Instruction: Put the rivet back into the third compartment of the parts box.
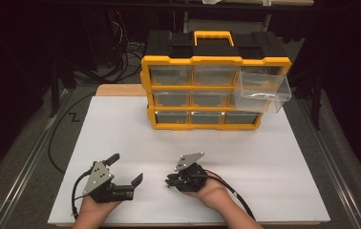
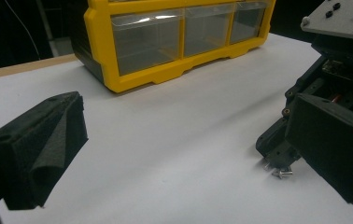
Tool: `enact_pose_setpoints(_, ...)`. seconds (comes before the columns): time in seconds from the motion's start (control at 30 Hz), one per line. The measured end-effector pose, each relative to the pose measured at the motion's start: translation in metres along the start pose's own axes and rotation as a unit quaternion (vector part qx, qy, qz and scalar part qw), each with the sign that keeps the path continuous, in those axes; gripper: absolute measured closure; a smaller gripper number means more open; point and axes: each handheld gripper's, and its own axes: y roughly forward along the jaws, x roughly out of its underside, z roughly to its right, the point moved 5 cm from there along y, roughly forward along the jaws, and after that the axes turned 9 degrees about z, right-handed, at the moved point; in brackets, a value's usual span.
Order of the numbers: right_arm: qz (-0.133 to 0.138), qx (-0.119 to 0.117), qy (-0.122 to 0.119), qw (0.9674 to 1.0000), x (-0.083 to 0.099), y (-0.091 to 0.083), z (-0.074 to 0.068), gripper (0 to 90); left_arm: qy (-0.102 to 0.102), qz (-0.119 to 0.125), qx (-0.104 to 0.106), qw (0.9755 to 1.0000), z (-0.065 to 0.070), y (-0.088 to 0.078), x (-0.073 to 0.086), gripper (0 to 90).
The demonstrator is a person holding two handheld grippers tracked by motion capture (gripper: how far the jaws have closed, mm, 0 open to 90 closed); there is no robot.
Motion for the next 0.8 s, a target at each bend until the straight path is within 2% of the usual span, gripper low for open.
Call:
enact_pose_setpoints(0.17,-0.002,0.002,-0.001,1.0000,0.0006,0.0010,-0.0005,79.3,-0.001,0.002,0.001,1.0000,0.0005,-0.0001,-0.0005,0.2)
enact_pose_setpoints(0.4,-0.010,0.005,-0.032,0.9994,0.0006,0.0028,-0.0041,80.0,-0.002,0.003,0.001,1.0000,0.0003,-0.0001,-0.0006,0.3)
enact_pose_setpoints(0.5,-0.010,0.007,-0.035,0.9993,0.0008,0.0031,-0.0034,83.3,-0.003,0.004,0.001,1.0000,0.0003,-0.0001,-0.0007,0.3)
enact_pose_setpoints(0.8,-0.017,0.005,-0.043,0.9989,-0.0008,0.0024,-0.0037,84.5,-0.008,0.003,0.008,0.9999,0.0004,0.0012,-0.0001,0.2)
